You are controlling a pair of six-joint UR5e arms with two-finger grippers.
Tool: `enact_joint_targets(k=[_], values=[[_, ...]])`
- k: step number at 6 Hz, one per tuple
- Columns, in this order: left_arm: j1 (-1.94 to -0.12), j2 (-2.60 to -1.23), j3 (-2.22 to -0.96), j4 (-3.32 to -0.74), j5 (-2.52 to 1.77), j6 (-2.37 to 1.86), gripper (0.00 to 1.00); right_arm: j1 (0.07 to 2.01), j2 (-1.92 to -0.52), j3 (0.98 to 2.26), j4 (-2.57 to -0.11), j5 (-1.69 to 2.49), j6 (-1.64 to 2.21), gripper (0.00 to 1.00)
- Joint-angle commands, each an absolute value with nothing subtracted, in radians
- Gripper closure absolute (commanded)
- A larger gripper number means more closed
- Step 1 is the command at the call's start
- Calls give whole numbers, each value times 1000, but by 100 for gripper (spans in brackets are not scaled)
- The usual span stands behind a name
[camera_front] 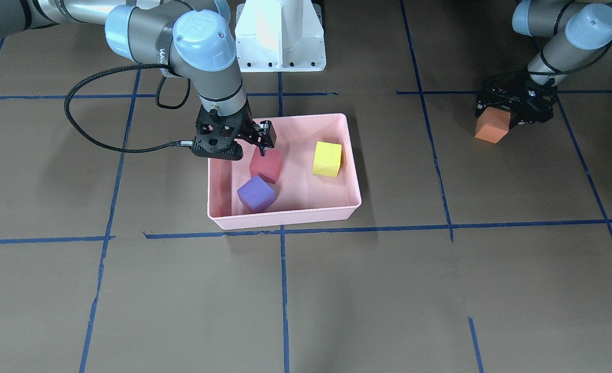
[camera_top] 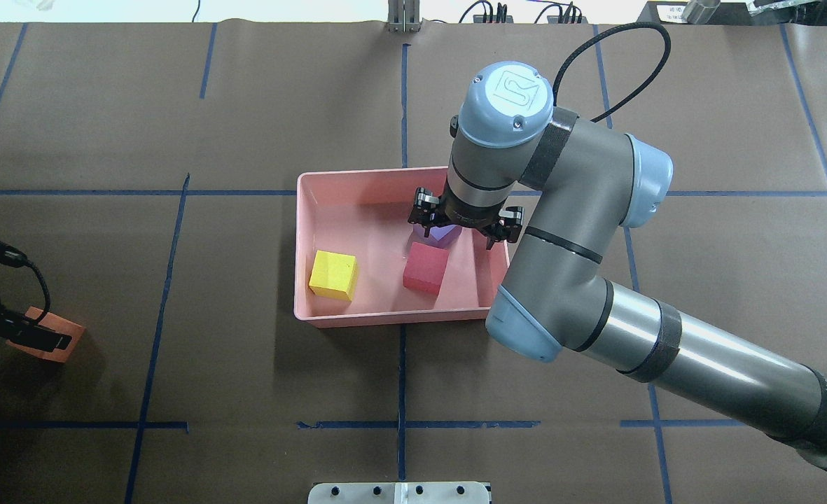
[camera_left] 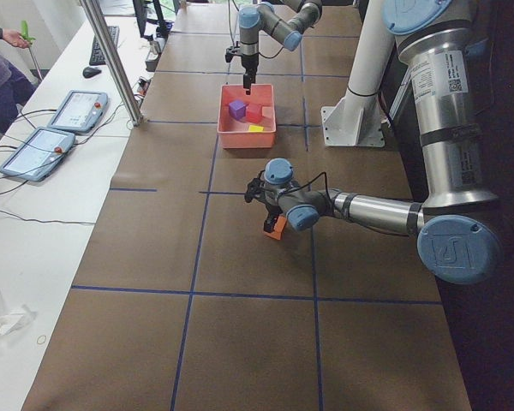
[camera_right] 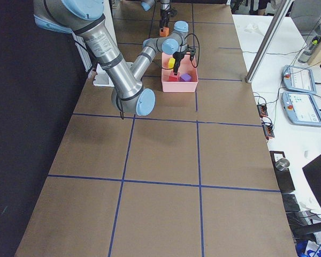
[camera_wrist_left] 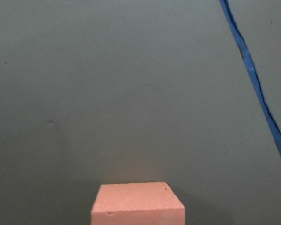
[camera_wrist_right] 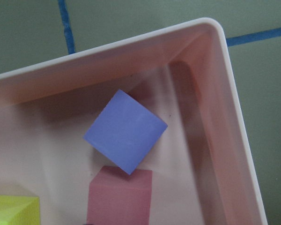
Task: Place blocks into pink bin with both arms
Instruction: 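Release the purple cube in the bin while the left gripper grasps the orange cube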
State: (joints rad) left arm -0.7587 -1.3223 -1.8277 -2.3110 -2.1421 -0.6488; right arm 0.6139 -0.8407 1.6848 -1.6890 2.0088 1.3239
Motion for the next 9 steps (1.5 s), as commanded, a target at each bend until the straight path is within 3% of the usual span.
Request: enact_joint_targets(k=[1,2,4,7,9], values=[[-738,-1327,-1798,-2309,-2134,-649,12,615,-860,1686,-1668,2010,1319,0],[-738,-1328,-1795,-2306,-2132,-649,33,615,-861,1687,-1667,2010,1319,0],[-739,-1333,-1793,-2306,-2134,-646,50,624,-864,1700,-1667,2011,1318,0],[-799,-1420,-1856,-2263,-2146,-655,49,670,-896,1748,-1669,2014,1245,0],[-813,-1683,-1969,-1835,-2145,-657,49,725,-988,1819,-1667,2028,1053,0]])
